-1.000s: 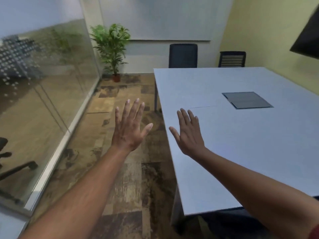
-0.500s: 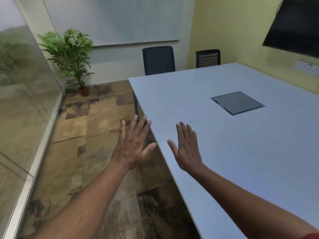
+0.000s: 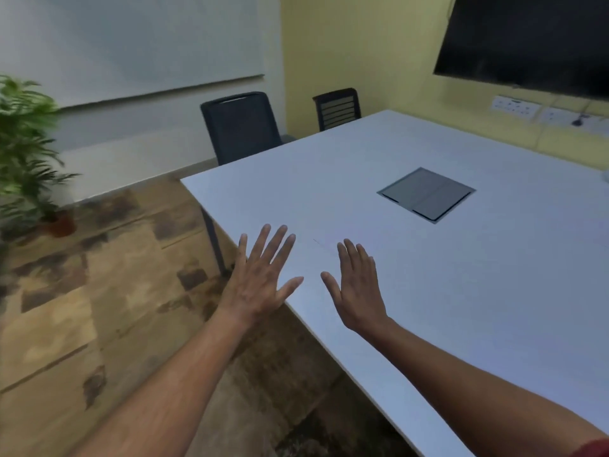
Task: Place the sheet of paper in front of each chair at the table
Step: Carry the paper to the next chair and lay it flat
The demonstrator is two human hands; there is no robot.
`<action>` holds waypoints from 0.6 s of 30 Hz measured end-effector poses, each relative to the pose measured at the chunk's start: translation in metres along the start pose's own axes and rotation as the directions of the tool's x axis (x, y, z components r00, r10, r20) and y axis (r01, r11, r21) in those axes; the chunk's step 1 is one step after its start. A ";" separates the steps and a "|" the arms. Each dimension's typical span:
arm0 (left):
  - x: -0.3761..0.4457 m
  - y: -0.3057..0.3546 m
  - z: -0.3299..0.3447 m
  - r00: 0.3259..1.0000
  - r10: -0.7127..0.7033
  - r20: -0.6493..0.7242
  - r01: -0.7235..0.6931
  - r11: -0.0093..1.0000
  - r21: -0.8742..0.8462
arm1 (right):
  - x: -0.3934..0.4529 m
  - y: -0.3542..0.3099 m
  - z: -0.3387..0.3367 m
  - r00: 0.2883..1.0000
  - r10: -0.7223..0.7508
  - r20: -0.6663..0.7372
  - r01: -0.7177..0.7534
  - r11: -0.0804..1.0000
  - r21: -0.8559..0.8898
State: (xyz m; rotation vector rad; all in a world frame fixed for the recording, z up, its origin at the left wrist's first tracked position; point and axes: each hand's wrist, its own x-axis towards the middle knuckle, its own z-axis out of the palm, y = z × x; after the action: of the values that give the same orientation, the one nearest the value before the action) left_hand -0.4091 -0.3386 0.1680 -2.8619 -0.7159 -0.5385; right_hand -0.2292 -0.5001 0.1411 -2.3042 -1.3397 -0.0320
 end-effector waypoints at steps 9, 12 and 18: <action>0.099 -0.088 0.063 0.979 0.194 0.056 -0.184 0.972 -0.149 | 0.081 -0.031 0.042 0.953 0.295 -0.075 -0.300 0.952 -0.060; 0.140 -0.090 0.086 0.956 0.291 0.048 -0.272 0.933 -0.236 | 0.102 -0.013 0.049 0.923 0.360 -0.138 -0.372 0.925 -0.076; 0.245 -0.087 0.144 0.886 0.457 0.074 -0.417 0.859 -0.298 | 0.175 0.046 0.062 0.832 0.501 -0.237 -0.519 0.854 -0.018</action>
State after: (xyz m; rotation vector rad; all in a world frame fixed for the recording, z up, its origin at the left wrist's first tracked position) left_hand -0.2052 -0.1258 0.1310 -3.1959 0.0230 -0.3896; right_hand -0.1130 -0.3504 0.1119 -2.5653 -0.5881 -0.1704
